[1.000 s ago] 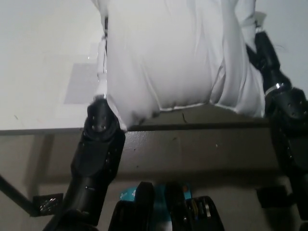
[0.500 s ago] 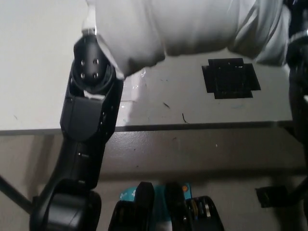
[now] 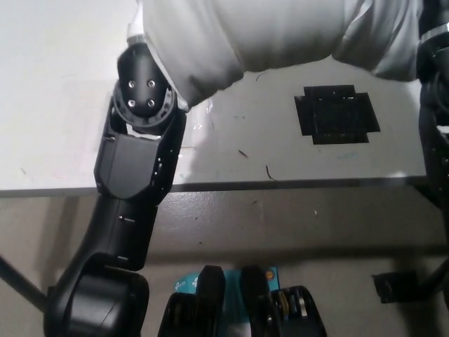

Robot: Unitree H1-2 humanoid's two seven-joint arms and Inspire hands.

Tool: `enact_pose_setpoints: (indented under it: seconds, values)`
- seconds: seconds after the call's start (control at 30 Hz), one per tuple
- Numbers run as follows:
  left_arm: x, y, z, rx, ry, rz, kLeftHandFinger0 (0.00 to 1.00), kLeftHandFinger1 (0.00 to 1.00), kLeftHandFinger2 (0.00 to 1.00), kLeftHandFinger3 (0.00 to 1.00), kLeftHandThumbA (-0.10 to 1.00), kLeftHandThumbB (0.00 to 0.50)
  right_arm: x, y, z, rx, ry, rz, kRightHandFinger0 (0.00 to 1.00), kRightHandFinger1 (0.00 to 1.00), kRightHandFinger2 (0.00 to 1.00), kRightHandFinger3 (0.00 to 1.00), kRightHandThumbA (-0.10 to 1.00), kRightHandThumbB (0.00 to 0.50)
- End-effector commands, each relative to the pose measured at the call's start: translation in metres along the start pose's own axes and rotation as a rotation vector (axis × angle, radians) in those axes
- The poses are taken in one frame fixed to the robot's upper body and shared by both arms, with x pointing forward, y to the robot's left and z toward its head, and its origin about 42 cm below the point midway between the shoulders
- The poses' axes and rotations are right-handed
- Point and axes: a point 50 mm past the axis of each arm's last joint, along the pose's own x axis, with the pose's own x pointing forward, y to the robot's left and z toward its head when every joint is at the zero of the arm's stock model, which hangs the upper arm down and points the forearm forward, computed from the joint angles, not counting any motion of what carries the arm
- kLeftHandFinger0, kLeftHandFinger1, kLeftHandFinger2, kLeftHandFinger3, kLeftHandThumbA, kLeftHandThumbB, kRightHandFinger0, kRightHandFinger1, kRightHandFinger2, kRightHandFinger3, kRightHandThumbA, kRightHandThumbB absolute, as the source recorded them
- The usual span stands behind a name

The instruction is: The robot uses both hands to lift the pillow and then drops it on the table

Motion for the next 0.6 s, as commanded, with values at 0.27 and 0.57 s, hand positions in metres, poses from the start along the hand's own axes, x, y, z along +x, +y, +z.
enact_pose_setpoints:
  seconds: [0.27,0.57]
  values:
    - [-0.019,-0.022,-0.047,0.057,0.009,-0.126,1.00,1.00,1.00,1.00,1.00,0.284,-0.016,0.045,-0.081,0.038,0.215,0.159,1.00,1.00,1.00,1.00,1.00,0.403]
    - [-0.109,0.000,-0.151,0.082,0.312,-0.075,1.00,1.00,1.00,1.00,1.00,0.284,-0.105,0.068,-0.187,0.048,0.516,0.182,1.00,1.00,1.00,1.00,1.00,0.384]
